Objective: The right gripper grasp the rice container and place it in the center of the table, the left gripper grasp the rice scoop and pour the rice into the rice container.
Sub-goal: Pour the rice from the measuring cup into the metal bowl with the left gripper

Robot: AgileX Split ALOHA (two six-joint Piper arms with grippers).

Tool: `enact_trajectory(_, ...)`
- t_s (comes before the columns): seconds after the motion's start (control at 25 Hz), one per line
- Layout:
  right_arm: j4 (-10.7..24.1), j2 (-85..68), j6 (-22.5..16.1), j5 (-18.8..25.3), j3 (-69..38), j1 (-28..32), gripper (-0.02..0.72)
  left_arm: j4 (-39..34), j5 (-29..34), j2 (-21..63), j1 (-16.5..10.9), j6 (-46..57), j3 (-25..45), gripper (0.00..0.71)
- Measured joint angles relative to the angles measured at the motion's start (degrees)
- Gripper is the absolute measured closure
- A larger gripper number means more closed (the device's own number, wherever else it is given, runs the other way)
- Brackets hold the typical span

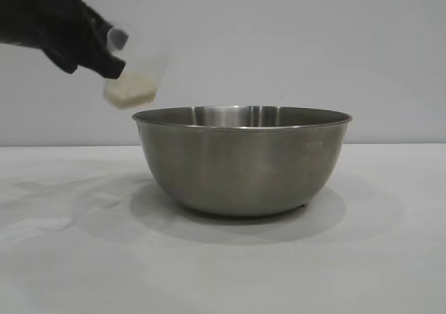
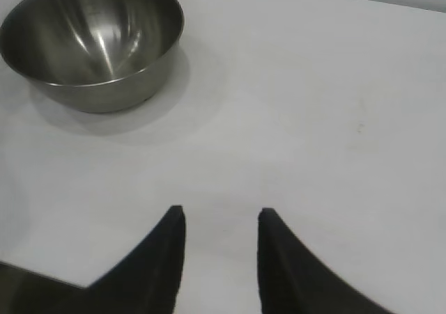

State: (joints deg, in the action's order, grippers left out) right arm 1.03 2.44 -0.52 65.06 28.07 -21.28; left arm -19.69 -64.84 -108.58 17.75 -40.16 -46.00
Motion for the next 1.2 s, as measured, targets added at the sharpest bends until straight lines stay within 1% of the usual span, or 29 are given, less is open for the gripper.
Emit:
enact_trajectory(0.12,0.0,0.0,0.0,0.0,0.0,0.0,0.455,-6.0,0.0,0.0,0.1,-3.6,-1.1,0.710)
enact_trajectory(0.2,0.0,0.0,0.0,0.0,0.0,0.0,0.455,-8.3,0.0,-0.1,0.9,-7.0,-2.0,0.710)
enact_trajectory(0.44,0.0,0.0,0.0,0.0,0.0,0.0,0.455,-9.8,0.7,-2.9,5.0,-17.7,-4.6,0.710)
enact_trajectory(0.56,0.0,0.0,0.0,0.0,0.0,0.0,0.455,-9.9,2.2,-4.4,6.1,-22.3,-5.6,0.710)
enact_trajectory(0.8,0.0,0.0,0.0,0.0,0.0,0.0,0.455,-13.5,4.8,-5.6,6.4,-28.3,-5.9,0.710)
enact_trajectory(1.2,0.0,0.0,0.0,0.0,0.0,0.0,0.455,-24.3,9.0,-5.6,6.4,-34.5,-9.6,0.710)
